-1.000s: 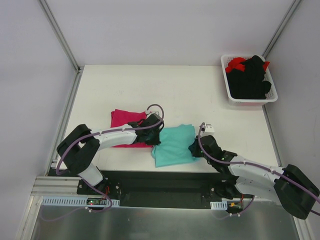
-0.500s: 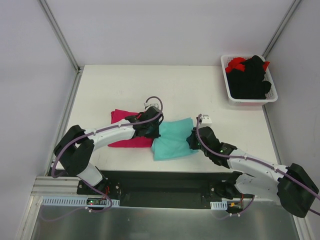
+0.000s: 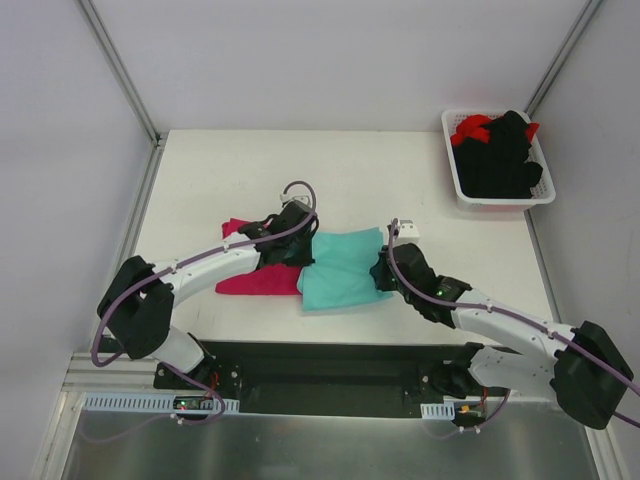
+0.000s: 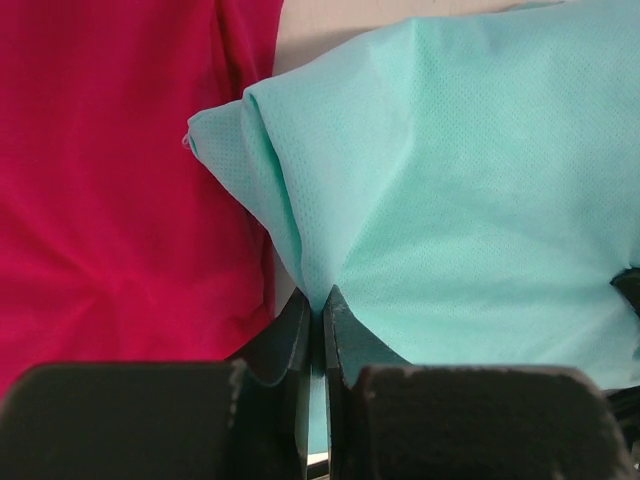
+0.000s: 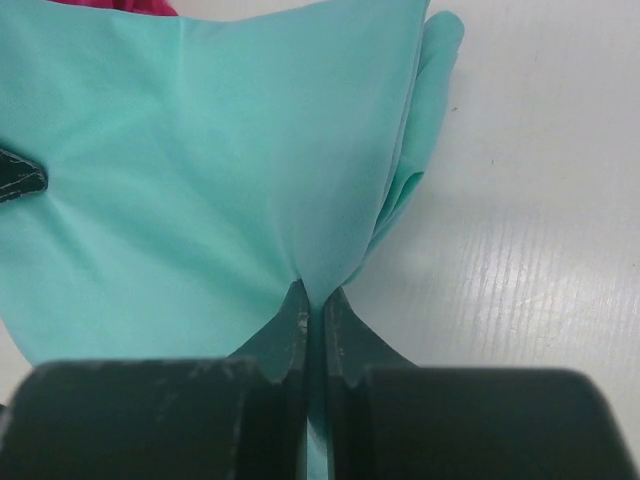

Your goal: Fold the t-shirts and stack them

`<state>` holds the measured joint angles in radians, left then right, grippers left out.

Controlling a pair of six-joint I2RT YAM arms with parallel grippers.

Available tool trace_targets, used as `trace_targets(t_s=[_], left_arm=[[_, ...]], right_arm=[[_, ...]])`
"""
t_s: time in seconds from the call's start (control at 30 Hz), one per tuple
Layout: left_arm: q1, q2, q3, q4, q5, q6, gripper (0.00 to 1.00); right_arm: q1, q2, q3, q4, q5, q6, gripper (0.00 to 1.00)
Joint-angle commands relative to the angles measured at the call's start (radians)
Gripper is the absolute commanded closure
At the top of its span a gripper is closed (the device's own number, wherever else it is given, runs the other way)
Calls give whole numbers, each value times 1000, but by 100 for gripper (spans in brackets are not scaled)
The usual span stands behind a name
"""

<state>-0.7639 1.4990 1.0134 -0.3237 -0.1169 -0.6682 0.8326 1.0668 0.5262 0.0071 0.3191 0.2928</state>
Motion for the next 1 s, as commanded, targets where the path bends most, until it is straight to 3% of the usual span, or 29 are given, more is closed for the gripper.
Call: trace_targets(t_s=[0.0, 0.97], left_arm=[[24, -52, 45, -41, -32, 33, 100], [248, -141, 106, -147, -3, 213, 100]], right_arm=[[-3, 4, 67, -2, 32, -30, 100], [56, 266, 291, -12, -22, -18, 100]])
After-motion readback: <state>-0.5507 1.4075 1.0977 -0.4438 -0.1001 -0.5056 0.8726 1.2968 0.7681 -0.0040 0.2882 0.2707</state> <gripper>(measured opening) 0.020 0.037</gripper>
